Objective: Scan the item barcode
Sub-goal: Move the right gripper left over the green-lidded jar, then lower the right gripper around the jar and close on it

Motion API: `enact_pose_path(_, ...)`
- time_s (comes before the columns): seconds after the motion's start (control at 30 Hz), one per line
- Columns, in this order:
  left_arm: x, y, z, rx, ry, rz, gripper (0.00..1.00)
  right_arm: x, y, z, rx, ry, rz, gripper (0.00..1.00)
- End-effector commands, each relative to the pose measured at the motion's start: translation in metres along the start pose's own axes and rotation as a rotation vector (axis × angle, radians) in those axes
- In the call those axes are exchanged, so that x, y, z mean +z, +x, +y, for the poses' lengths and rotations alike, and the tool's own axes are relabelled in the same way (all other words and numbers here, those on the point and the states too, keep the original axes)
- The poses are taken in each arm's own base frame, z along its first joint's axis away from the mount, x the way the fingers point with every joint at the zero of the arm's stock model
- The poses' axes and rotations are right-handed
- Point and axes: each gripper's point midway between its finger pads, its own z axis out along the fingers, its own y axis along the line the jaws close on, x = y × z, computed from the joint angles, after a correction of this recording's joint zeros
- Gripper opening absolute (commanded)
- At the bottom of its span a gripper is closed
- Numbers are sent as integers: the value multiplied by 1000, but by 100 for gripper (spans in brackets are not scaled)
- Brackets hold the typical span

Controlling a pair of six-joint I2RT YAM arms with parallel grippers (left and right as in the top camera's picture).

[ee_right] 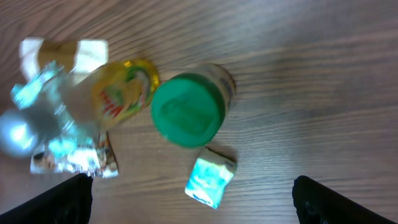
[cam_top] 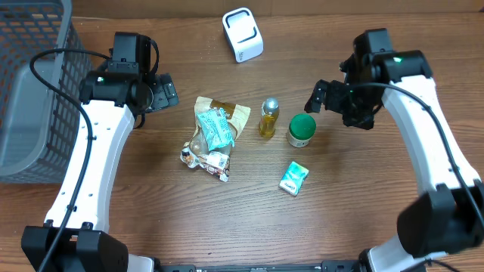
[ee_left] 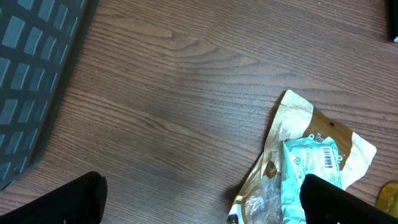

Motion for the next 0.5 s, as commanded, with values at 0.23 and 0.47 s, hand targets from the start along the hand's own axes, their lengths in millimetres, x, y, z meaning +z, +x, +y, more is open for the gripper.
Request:
enact_pose_path(0.23, -3, -3, 0, 27, -2, -12, 100, 42, -13, -3, 200, 151, -13, 100)
enact_pose_path(0.47, -3, -3, 0, 27, -2, -12, 100, 53, -10, 5, 222, 250, -98, 100)
